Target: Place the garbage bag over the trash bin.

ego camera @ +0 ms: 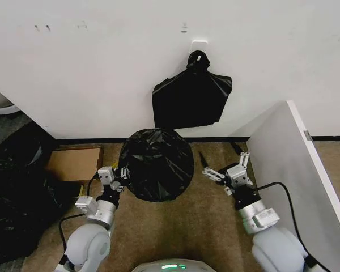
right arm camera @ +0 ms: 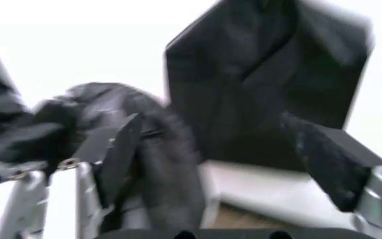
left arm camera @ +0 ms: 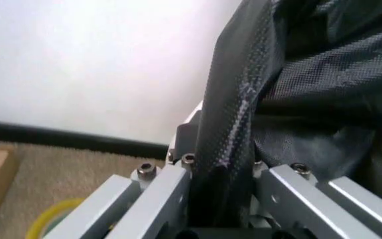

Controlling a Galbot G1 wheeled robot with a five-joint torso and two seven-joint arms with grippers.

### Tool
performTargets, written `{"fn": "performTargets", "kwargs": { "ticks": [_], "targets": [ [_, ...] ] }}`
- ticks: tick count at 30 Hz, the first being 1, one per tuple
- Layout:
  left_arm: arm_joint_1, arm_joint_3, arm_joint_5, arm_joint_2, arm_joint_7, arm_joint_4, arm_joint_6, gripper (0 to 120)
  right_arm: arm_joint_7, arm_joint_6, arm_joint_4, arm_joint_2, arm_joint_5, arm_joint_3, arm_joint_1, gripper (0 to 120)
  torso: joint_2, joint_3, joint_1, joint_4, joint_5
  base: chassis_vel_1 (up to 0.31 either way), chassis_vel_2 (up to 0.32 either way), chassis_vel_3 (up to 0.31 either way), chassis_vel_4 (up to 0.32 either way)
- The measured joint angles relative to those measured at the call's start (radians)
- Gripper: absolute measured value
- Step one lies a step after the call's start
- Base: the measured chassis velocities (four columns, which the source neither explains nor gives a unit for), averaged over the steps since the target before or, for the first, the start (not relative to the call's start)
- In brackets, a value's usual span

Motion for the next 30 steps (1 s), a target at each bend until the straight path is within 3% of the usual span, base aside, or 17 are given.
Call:
{"fn": "performTargets", "kwargs": {
  "ticks": [4,11,12,22,30],
  "targets": [
    [-0.009,0.02,0.072,-0.016,0.012,0.038,-0.078,0,0.142,-0.151,0.054,-0.022,0.331,-0.095,0.024,61,0.0,0.0,0.0,0.0003,0.0004,0.0,0.0,0.0,0.0],
    [-0.027,0.08,0.106,-0.027,0.02,0.067,-0.106,0,0.225,-0.225,0.054,-0.027,0.571,-0.13,0.084,39,0.0,0.0,0.0,0.0004,0.0004,0.0,0.0,0.0,0.0],
    [-0.035,0.105,0.113,-0.027,0.025,0.076,-0.111,0,0.265,-0.251,0.052,-0.026,0.618,-0.121,0.104,31,0.0,0.0,0.0,-0.0004,0.0002,0.0,0.0,0.0,0.0],
    [-0.04,0.188,0.232,-0.048,0.018,0.128,-0.15,0,0.487,-0.337,0.045,0.009,0.667,-0.16,0.213,0,0.0,0.0,0.0,0.0002,0.0004,0.0,0.0,0.0,0.0],
    [-0.078,0.248,0.262,-0.109,0.012,0.182,-0.154,0,0.542,-0.345,0.023,0.043,0.563,-0.253,0.235,0,0.0,0.0,0.0,-0.0001,0.0003,0.0,0.0,0.0,0.0]
  ]
}}
